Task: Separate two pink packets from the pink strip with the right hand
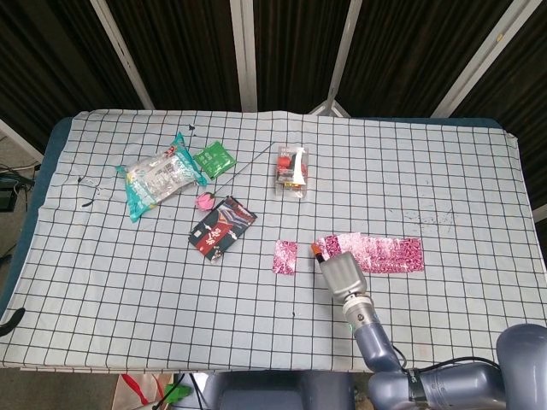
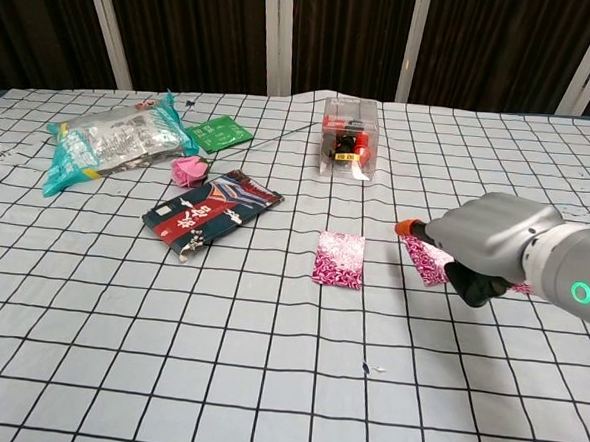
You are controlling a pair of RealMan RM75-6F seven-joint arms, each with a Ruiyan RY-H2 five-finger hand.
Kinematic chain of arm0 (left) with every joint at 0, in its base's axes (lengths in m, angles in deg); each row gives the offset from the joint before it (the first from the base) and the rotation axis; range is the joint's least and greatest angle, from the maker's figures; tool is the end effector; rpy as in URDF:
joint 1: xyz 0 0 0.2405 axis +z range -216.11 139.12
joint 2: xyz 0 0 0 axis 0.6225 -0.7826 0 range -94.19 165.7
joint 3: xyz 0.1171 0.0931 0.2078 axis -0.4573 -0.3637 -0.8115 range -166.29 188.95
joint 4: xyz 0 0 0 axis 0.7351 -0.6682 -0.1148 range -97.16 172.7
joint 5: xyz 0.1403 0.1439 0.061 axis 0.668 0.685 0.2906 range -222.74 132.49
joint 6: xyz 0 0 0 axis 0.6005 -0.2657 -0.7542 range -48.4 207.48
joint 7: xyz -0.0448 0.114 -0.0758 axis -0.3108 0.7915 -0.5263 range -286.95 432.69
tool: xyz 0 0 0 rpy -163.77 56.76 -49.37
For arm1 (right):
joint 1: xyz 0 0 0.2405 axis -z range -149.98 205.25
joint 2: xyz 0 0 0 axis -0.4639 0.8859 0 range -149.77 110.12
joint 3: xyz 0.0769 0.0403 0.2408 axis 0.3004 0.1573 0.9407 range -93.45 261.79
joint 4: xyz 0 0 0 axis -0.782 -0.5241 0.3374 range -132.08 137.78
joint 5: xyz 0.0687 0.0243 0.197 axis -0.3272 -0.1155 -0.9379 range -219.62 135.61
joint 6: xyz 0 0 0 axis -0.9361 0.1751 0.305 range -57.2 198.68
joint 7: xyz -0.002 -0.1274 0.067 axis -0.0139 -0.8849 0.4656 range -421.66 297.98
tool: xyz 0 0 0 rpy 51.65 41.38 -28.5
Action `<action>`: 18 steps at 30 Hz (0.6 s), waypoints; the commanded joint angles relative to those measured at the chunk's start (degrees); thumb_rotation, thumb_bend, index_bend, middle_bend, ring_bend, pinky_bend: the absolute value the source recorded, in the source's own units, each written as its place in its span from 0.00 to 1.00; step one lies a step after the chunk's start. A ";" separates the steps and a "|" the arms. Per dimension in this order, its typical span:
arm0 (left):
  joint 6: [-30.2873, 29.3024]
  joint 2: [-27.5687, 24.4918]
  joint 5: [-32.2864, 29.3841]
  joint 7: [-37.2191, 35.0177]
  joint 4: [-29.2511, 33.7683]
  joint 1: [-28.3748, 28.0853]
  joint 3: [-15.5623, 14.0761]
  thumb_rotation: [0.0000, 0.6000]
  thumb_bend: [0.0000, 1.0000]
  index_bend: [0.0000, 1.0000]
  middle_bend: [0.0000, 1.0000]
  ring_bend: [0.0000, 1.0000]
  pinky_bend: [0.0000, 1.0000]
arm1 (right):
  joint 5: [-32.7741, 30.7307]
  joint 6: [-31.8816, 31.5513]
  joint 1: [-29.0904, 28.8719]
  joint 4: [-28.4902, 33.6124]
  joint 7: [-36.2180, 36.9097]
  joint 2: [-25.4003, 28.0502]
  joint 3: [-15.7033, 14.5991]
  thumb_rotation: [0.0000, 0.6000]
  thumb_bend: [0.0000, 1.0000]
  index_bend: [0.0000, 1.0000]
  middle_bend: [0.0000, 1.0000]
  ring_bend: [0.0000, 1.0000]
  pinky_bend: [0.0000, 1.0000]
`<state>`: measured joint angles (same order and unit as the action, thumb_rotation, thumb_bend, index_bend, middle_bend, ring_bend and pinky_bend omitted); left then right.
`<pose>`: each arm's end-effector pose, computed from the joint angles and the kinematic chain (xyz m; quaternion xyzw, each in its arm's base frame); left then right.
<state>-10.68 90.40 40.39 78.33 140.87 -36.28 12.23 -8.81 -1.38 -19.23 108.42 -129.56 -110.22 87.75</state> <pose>-0.3027 0.1352 0.2009 -0.5720 -0.3870 -0.3430 0.6366 -0.1354 -0.2791 -0.0320 0.8091 -0.2926 0.1383 0.4904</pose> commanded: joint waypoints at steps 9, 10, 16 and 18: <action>0.19 0.34 -0.33 1.23 0.31 -0.10 0.03 1.00 0.35 0.16 0.00 0.00 0.09 | -0.74 1.90 0.74 -0.87 2.85 2.09 -1.64 1.00 0.78 0.04 0.82 0.86 0.64; 0.17 0.35 -0.29 1.27 0.32 -0.10 0.03 1.00 0.35 0.16 0.00 0.00 0.09 | -0.75 1.97 0.73 -0.92 2.90 2.12 -1.71 1.00 0.78 0.05 0.82 0.86 0.64; 0.16 0.37 -0.49 1.37 0.32 -0.08 0.07 1.00 0.35 0.16 0.00 0.00 0.09 | -1.11 2.62 0.68 -1.75 3.55 2.01 -2.36 1.00 0.78 0.05 0.82 0.86 0.64; 0.14 0.36 -0.50 1.35 0.34 -0.09 0.10 1.00 0.35 0.16 0.00 0.00 0.09 | -1.40 2.89 0.63 -2.20 3.62 1.88 -2.70 1.00 0.78 0.05 0.82 0.86 0.64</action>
<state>-10.53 90.76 39.89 79.68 141.21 -36.37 12.33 -10.06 1.37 -18.57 106.37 -126.00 -108.27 85.20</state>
